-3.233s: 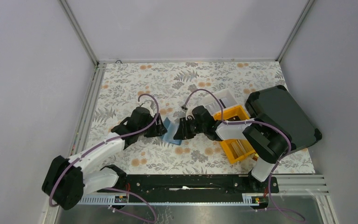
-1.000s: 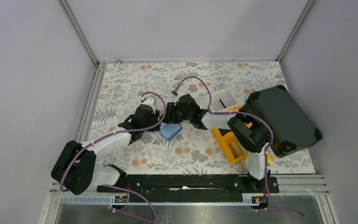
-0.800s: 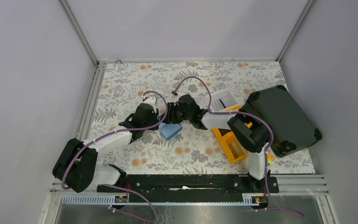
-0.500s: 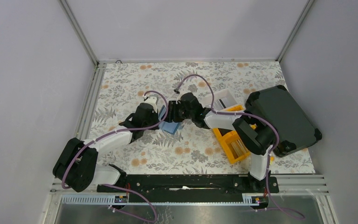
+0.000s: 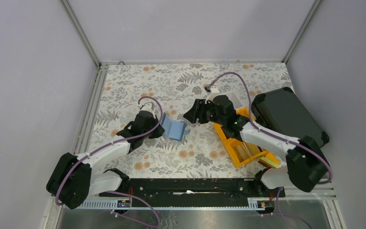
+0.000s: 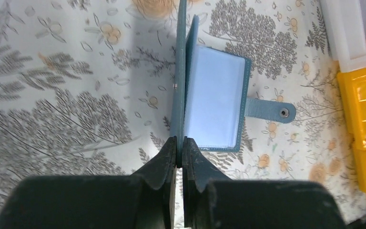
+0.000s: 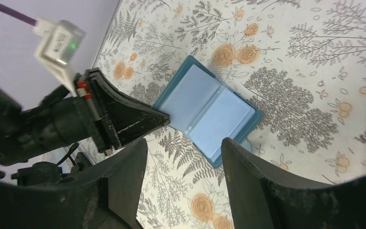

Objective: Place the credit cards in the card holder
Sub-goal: Open the card holder at the center of the board.

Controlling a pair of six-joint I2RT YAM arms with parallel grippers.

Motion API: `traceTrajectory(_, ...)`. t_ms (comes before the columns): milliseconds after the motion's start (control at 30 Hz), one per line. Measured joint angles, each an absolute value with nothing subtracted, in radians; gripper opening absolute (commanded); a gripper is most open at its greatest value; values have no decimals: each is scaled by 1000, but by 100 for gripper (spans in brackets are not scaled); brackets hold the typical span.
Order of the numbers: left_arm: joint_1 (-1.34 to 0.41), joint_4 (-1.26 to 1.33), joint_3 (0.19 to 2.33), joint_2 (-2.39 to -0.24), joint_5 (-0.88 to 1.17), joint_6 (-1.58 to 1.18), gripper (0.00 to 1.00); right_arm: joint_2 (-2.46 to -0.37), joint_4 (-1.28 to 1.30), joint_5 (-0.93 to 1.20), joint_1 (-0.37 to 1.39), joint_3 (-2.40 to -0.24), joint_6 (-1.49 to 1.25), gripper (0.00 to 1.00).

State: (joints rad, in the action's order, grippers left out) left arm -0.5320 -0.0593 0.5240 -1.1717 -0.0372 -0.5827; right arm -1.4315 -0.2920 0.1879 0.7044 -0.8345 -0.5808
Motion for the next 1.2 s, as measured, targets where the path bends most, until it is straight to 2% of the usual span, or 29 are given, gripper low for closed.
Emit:
traceTrajectory(233, -669, -74, 500, -1159, -96, -850, 0, -1174, -180, 139, 705, -739, -542, 70)
traceTrajectory(367, -797, -73, 481, -1157, -155, -989, 1, -1122, -154, 140, 705, -683, -538, 69)
traceTrajectory(467, -856, -68, 457, -1151, -177, -1066, 14, -1159, -147, 145, 705, -654, -540, 68)
traceTrajectory(700, -867, -70, 430, -1129, -220, -1097, 59, -1216, -129, 142, 705, -599, -559, 66)
traceTrajectory(767, -868, -73, 430, -1117, -231, -1073, 69, -1222, -121, 140, 705, -595, -567, 66)
traceTrajectory(933, -869, -112, 459, -1117, -252, -979, 78, -1258, -102, 135, 705, -588, -584, 66)
traceTrajectory(1200, -869, -135, 599, -1213, -253, -773, 79, -1280, -7, 110, 708, -583, -598, 65)
